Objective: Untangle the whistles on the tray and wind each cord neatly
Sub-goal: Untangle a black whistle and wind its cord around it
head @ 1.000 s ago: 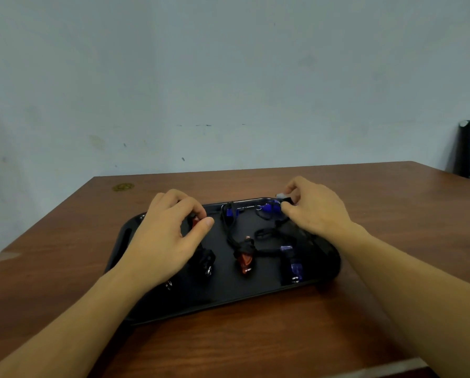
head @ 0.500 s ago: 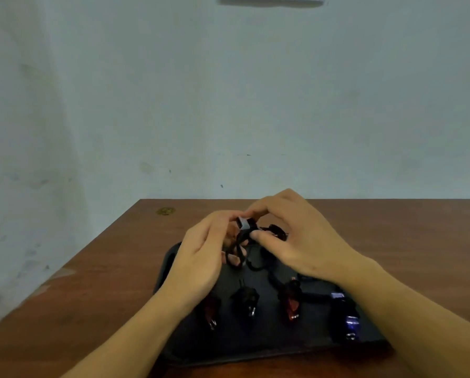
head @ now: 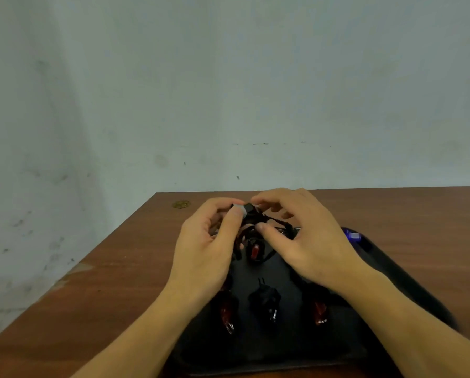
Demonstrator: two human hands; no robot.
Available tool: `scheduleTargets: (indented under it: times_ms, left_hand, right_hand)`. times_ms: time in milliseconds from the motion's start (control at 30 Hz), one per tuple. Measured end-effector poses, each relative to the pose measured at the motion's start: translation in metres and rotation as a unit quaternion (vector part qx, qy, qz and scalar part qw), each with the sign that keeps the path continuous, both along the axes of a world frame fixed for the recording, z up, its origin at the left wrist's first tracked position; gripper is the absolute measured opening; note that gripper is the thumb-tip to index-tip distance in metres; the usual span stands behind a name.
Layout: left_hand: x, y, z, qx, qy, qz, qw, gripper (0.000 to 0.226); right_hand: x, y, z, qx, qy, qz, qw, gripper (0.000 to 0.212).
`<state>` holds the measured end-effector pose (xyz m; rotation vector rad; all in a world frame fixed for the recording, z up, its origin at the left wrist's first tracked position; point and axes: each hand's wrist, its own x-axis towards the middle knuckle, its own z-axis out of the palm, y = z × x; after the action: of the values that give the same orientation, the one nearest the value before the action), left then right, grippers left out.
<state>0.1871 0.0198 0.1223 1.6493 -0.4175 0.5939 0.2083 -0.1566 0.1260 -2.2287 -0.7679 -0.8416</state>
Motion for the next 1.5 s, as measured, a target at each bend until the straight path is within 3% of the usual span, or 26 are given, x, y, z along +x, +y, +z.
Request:
scheduleTargets:
  times_ms: [133, 267, 433, 633, 800, 933, 1067, 1233, 1333, 1400, 1500]
  left_hand:
    - [-0.001, 0.0, 0.003, -0.034, 0.003, -0.026, 0.999, 0.019]
    - [-0.002, -0.001, 0.002, -0.011, -0.006, -0.028, 1.0, 0.019]
    - [-0.003, -0.001, 0.002, -0.012, 0.014, -0.057, 0.998, 0.022]
    - [0.0, 0.004, 0.0, 0.047, 0.042, -0.077, 0.995, 0.016]
    - [0.001, 0.006, -0.004, 0.096, 0.07, -0.141, 0.983, 0.027]
    - [-0.002, 0.002, -0.001, -0.02, 0.137, -0.216, 0.967, 0.029]
    - [-0.005, 0.0, 0.007, -0.126, 0.203, -0.27, 0.933, 0.032]
    - [-0.008, 0.002, 0.008, -0.155, 0.24, -0.376, 0.881, 0.033]
    - [-0.01, 0.002, 0.008, -0.155, 0.234, -0.441, 0.853, 0.031]
    - [-0.011, 0.001, 0.008, -0.164, 0.227, -0.461, 0.842, 0.029]
    - [-0.011, 0.0, 0.009, -0.16, 0.203, -0.426, 0.867, 0.028]
  right_hand:
    - [0.0, -0.003, -0.003, 0.02, 0.071, 0.008, 0.997, 0.044]
    - [-0.004, -0.002, -0.002, 0.066, 0.141, 0.075, 0.985, 0.044]
    - [-0.01, 0.003, 0.004, 0.116, 0.098, 0.094, 0.984, 0.022]
    - [-0.013, -0.006, 0.006, 0.049, 0.068, 0.086, 0.993, 0.024]
    - [-0.016, -0.007, 0.005, 0.051, 0.091, 0.106, 0.989, 0.034]
    - [-0.017, 0.0, 0.005, 0.164, 0.148, 0.159, 0.962, 0.043]
    - [-0.013, -0.002, 0.007, 0.266, 0.153, 0.162, 0.938, 0.03]
    - [-0.008, -0.002, 0.006, 0.377, 0.159, 0.164, 0.897, 0.017]
    - [-0.01, 0.004, 0.006, 0.383, 0.177, 0.167, 0.891, 0.016]
    - [-0.011, 0.009, 0.004, 0.354, 0.162, 0.162, 0.907, 0.014]
    - [-0.014, 0.018, 0.001, 0.28, 0.12, 0.136, 0.943, 0.016]
